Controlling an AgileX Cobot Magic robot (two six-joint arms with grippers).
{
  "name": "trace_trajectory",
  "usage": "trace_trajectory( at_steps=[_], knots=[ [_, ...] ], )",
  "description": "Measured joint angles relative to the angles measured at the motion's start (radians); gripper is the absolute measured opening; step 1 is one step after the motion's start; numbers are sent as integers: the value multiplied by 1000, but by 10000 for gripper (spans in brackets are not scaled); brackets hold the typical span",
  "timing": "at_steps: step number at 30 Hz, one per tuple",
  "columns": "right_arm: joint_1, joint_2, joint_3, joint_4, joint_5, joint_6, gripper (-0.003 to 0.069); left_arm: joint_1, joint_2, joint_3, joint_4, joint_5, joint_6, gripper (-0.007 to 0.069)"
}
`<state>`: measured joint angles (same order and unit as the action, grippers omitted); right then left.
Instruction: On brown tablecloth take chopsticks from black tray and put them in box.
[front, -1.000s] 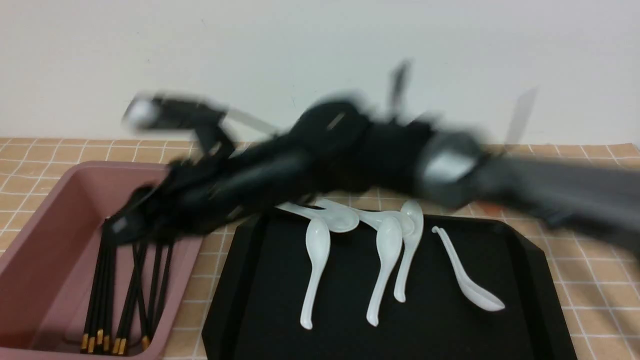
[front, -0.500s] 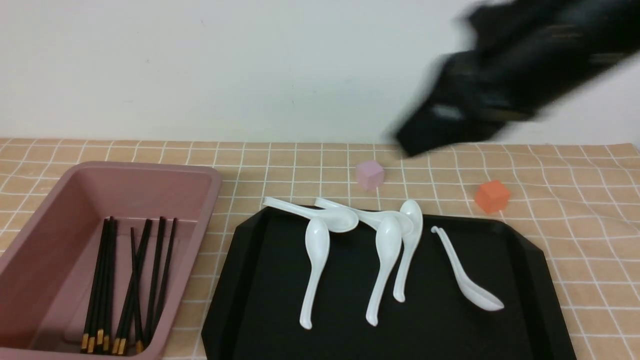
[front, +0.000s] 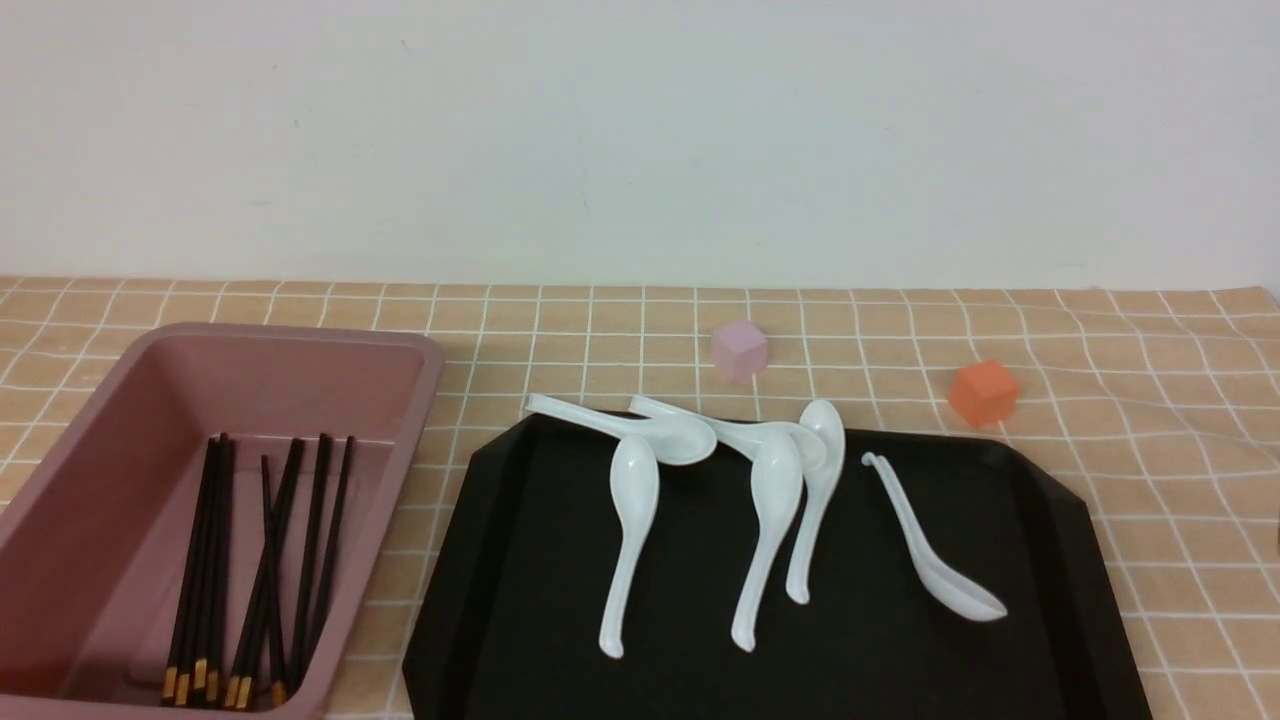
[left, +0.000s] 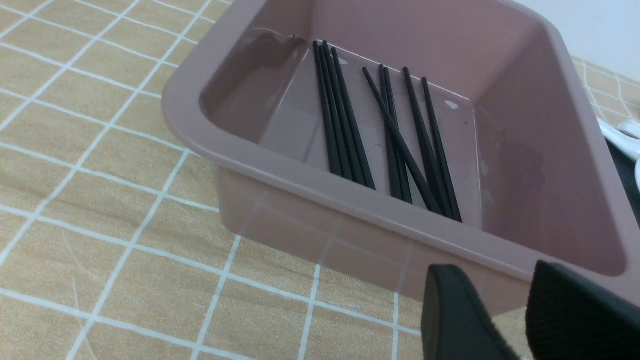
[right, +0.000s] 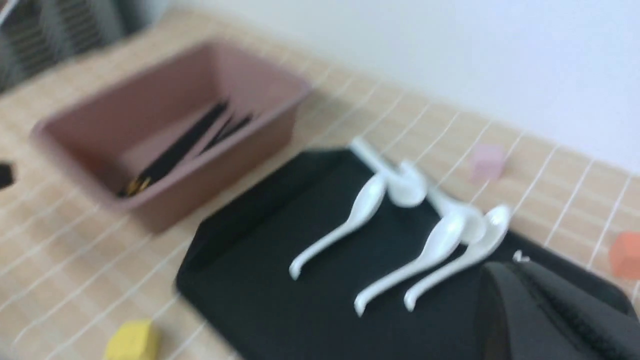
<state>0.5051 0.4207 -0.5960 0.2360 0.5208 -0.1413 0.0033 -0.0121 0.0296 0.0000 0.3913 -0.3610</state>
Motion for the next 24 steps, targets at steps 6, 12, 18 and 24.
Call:
trace_trajectory(
  at_steps=[6, 12, 18, 24],
  knots=[
    [0, -213, 260, -5, -230, 11, 4, 0, 0, 0, 0, 0, 0, 238],
    [0, -248, 291, -5, -265, 11, 9, 0, 0, 0, 0, 0, 0, 238],
    [0, -248, 291, -5, -267, 11, 12, 0, 0, 0, 0, 0, 0, 238],
    [0, -248, 291, -5, -267, 11, 20, 0, 0, 0, 0, 0, 0, 238]
  ],
)
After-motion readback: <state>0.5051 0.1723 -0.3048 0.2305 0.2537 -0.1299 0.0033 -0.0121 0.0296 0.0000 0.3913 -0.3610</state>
